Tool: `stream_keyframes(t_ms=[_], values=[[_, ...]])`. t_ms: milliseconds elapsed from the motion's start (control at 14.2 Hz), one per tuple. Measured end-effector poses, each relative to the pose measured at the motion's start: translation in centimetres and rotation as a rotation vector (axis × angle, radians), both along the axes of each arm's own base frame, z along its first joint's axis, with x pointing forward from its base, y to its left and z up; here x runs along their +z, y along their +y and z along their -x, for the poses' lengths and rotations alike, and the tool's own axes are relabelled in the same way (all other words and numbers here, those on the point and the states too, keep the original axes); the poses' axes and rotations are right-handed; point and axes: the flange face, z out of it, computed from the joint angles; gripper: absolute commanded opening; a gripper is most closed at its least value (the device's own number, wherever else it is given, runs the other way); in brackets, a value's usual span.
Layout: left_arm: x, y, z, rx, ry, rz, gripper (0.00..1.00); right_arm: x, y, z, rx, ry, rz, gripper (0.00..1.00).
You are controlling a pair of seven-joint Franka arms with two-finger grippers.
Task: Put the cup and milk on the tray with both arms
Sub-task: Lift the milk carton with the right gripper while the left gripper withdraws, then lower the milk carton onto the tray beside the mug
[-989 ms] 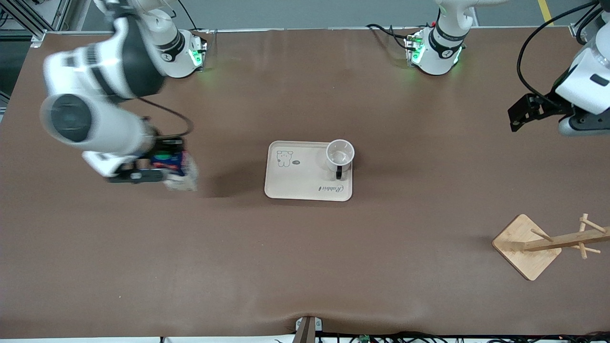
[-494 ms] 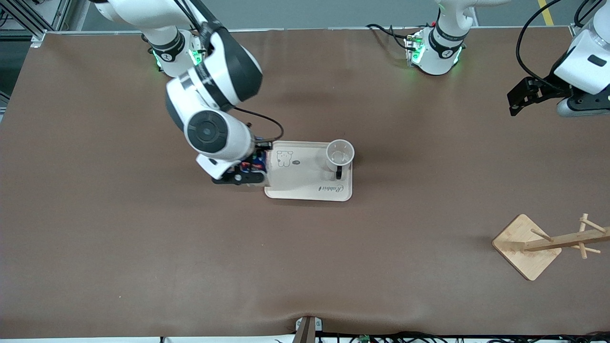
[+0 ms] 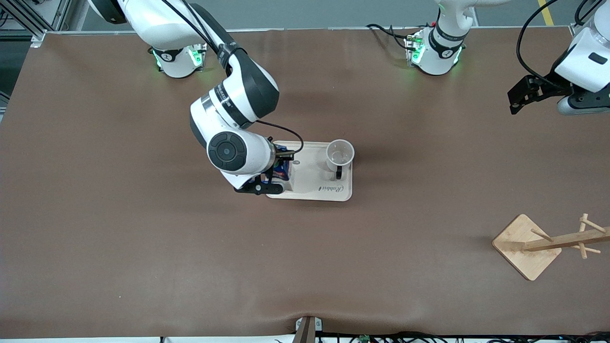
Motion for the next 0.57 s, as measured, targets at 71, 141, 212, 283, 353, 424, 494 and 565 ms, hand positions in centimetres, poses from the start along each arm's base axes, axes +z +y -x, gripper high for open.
stream_keyframes(t_ms=[71,141,212,283,353,424,494,565], values=[[-0.1,-0.2,0.0,-0.002,0.002,0.004,1.0,-0.2,0.0,0.0,-0.003,0.006,-0.003,0.0],[-0.1,-0.5,0.1,-0.007,0.007,0.008,1.0,-0.6,0.1,0.0,-0.004,0.012,0.0,0.0],[-0.2,-0.8,0.2,-0.011,0.016,0.014,1.0,-1.3,0.1,-0.1,-0.004,0.019,0.006,0.0],[-0.4,-1.0,0.3,-0.012,0.025,0.025,1.0,-1.9,0.0,-0.2,-0.004,0.025,0.011,0.0],[-0.5,-1.1,0.4,-0.013,0.032,0.034,1.0,-2.4,-0.1,-0.3,-0.004,0.029,0.015,0.0],[-0.7,-1.2,0.4,-0.013,0.037,0.038,1.0,-2.8,-0.3,-0.4,-0.001,0.032,0.018,0.0],[-0.8,-1.2,0.4,-0.013,0.04,0.039,1.0,-3.1,-0.2,-0.4,0.001,0.036,0.02,0.0],[-0.9,-1.2,0.4,-0.013,0.042,0.039,1.0,-3.5,-0.1,-0.3,0.004,0.043,0.023,0.0]])
